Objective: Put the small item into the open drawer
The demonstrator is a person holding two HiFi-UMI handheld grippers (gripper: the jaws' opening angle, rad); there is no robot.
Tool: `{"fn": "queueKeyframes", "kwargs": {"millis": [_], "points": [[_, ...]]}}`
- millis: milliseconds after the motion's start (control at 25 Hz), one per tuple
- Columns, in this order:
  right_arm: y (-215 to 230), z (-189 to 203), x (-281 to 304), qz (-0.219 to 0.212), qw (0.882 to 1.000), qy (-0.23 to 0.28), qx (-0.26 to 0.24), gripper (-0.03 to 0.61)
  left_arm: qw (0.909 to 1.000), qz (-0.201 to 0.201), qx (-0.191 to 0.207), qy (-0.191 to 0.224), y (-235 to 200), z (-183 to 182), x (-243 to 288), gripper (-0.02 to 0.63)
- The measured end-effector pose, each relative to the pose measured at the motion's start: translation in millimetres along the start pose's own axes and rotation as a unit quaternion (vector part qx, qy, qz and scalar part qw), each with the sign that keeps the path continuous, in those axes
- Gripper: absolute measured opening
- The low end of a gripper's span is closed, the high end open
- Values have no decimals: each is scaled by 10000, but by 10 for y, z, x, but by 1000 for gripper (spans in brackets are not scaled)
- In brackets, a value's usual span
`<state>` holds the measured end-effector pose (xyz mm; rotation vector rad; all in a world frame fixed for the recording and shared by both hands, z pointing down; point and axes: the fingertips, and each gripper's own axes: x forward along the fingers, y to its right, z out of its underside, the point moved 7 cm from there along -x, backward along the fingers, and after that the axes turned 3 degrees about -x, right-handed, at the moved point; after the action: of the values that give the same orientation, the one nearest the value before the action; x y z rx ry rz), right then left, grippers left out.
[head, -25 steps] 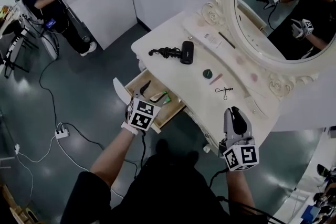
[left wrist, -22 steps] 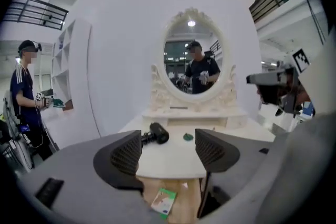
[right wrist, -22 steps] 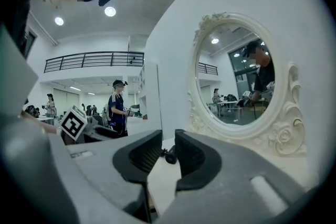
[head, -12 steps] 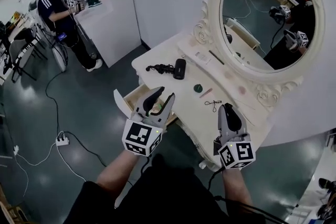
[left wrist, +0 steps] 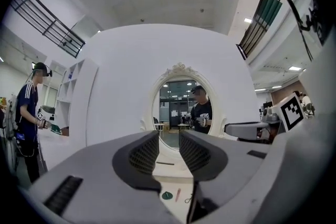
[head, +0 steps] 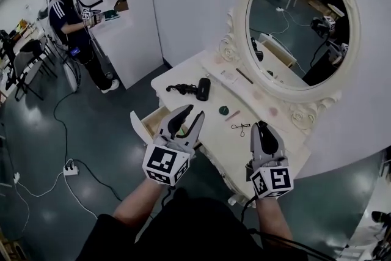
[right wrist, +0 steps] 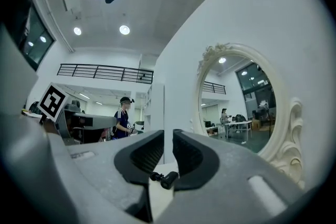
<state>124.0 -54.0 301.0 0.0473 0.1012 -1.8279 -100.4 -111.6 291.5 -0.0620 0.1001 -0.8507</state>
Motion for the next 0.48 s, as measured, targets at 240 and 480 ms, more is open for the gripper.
{"fn": "queueKeyframes", "kwargs": {"millis": [240, 480], "points": [[58, -48, -73, 15, 10000, 82, -48, 51, 10000, -30, 53, -56, 72, 9, 11, 120], [78, -46, -88, -3, 10000, 69, -35, 51, 9999, -18, 70, -96, 119, 23, 39, 120]]}}
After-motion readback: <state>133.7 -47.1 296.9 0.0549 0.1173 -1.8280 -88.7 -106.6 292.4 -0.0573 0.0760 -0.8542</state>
